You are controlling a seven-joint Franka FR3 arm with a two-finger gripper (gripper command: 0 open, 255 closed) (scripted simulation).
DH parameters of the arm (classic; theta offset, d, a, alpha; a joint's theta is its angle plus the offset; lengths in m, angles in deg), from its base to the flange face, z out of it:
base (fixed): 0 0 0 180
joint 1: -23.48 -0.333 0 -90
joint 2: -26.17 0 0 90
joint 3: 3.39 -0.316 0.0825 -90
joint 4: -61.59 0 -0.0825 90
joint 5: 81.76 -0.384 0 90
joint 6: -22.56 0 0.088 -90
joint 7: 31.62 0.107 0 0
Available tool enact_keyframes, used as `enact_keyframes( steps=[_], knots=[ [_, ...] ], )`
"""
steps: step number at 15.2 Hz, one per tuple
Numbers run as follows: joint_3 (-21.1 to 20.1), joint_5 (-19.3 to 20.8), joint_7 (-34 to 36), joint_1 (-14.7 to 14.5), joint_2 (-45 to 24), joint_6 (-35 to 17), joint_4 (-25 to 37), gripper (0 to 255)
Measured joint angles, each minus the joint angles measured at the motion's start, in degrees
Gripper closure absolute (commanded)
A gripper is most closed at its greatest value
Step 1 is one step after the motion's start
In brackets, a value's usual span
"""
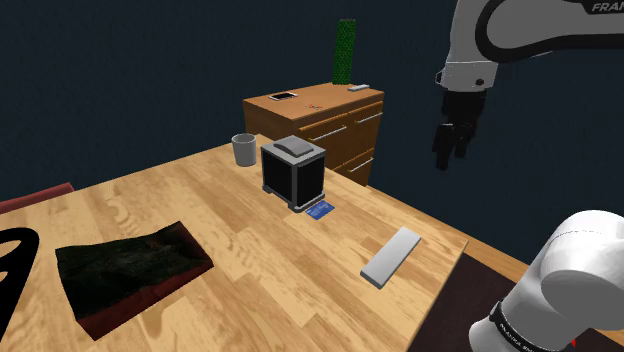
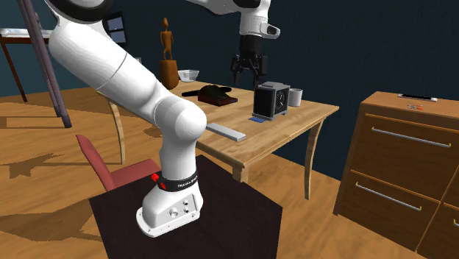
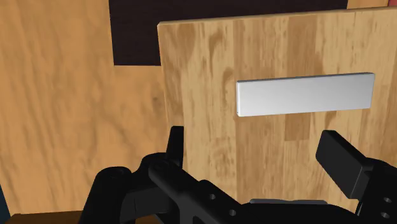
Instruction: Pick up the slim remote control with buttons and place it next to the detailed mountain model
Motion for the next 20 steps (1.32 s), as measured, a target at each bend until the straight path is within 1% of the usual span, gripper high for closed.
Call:
enact_keyframes(
  steps=[1,3,5,8,11,14,17,18,19,20],
  knots=[
    [0.0,0.0,0.0,0.0,0.0,0.0,0.0,0],
    [-1.5,-1.5,4.6,1.2,1.9,-1.6,-3.0,0],
    [-4.1,-4.0,11.9,2.7,4.8,-4.1,-7.6,0],
    [-9.1,-8.9,24.2,4.7,8.5,-7.7,-13.3,0],
    [-15.0,-14.5,36.6,6.2,11.0,-12.3,-18.5,0],
    [-21.4,-20.4,49.0,7.4,11.6,-17.8,-22.5,0],
    [-29.3,-27.0,62.0,8.2,9.6,-24.5,-25.0,0],
    [-32.0,-29.0,66.1,9.0,7.9,-27.3,-25.4,0],
    [-34.3,-30.6,69.8,9.5,6.9,-29.3,-25.6,0],
    [-35.8,-31.8,71.9,9.8,5.9,-31.1,-26.0,0]
  ],
)
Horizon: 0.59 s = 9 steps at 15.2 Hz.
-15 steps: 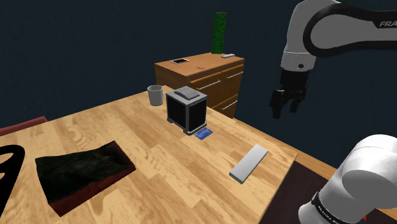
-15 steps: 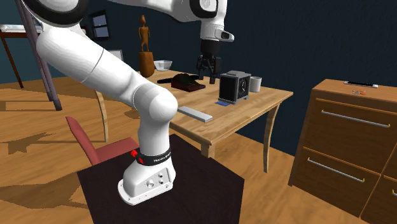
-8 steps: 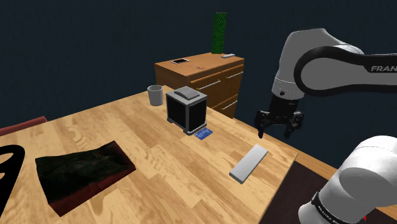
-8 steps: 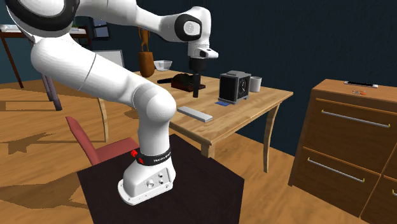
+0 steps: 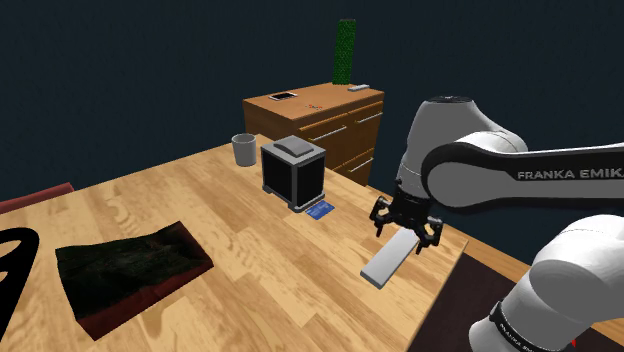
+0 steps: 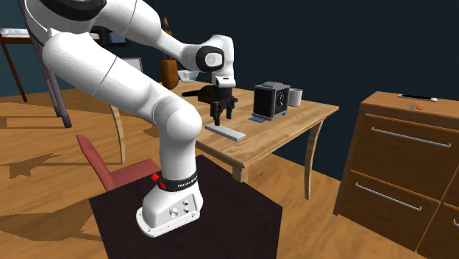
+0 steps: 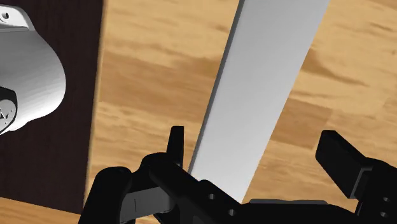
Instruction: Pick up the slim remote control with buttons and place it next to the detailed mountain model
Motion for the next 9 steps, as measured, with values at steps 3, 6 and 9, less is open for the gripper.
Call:
enact_keyframes(
  steps=[3,6,9],
  knots=[
    [-1.9,-1.7,1.7,0.0,-1.6,-3.2,-1.4,0],
    [-3.7,-3.3,1.8,-0.1,-4.0,-7.0,-2.7,0],
    [-4.4,-3.9,1.7,-0.1,-5.1,-8.6,-3.2,0]
  ],
)
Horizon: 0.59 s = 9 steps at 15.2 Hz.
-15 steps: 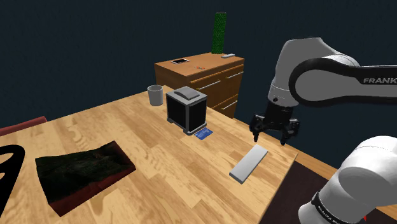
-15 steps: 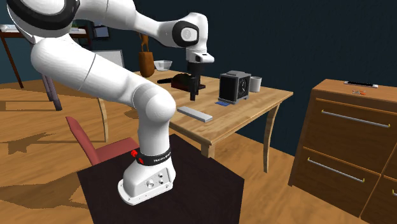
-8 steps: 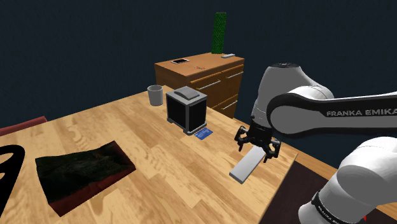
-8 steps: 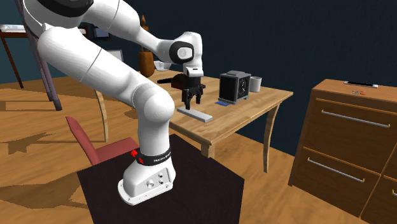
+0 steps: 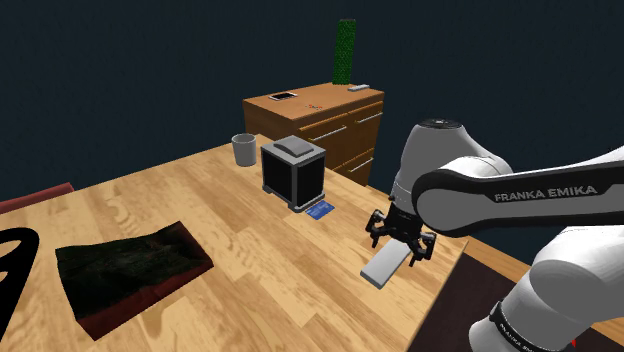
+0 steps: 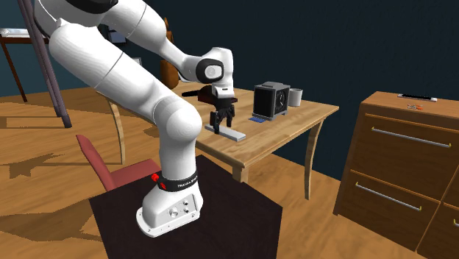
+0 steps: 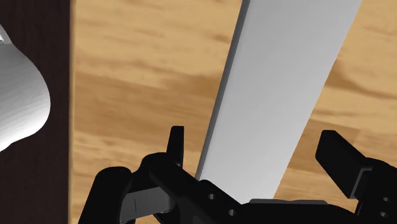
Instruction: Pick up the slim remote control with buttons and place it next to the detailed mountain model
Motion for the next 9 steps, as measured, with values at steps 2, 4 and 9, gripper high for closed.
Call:
enact_keyframes(
  steps=[2,4,9],
  knots=[
    [-0.1,0.0,0.0,0.0,-0.2,-0.2,0.0,0],
    [-0.1,-0.1,0.0,0.0,-0.2,-0.2,0.0,0],
    [-0.1,-0.1,0.0,0.0,-0.2,-0.3,0.0,255]
  ],
)
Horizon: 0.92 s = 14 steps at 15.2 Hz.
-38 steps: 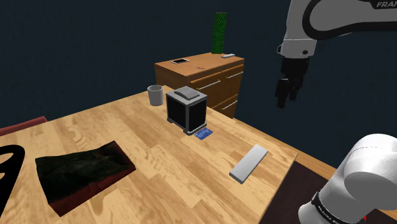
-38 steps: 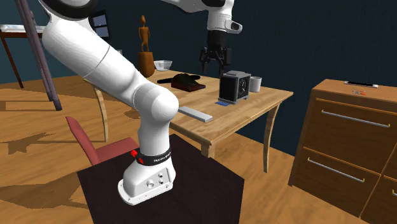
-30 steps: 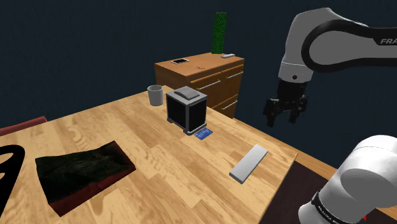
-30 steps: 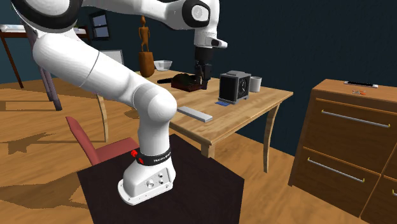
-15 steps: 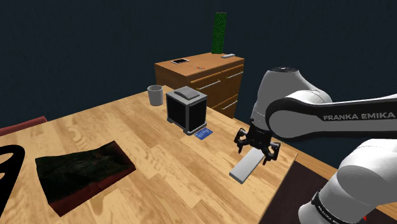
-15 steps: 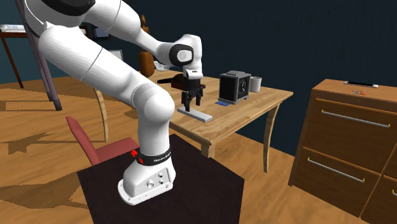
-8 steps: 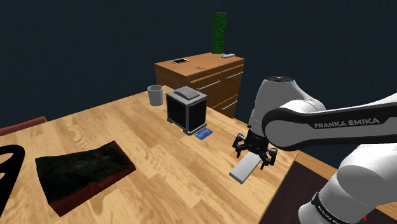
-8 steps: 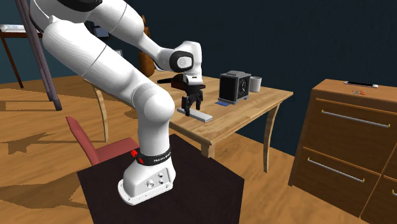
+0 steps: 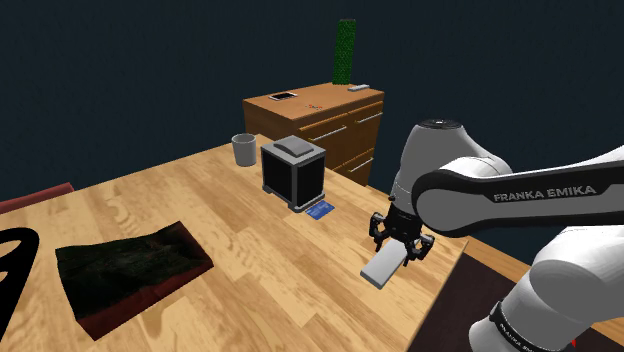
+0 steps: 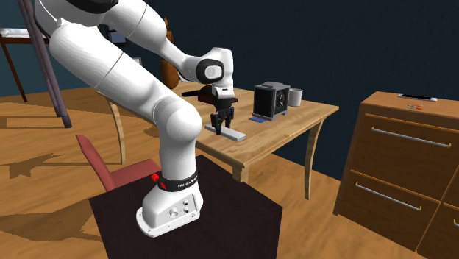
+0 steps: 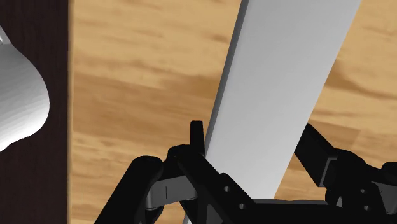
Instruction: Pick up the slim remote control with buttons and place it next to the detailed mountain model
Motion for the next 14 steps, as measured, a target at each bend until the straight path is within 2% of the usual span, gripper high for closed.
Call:
enact_keyframes(
  steps=[6,14],
  knots=[
    [0.0,0.0,0.0,0.0,0.0,0.0,0.0,255],
    [2.9,2.9,0.6,0.5,4.2,7.3,3.3,255]
  ],
)
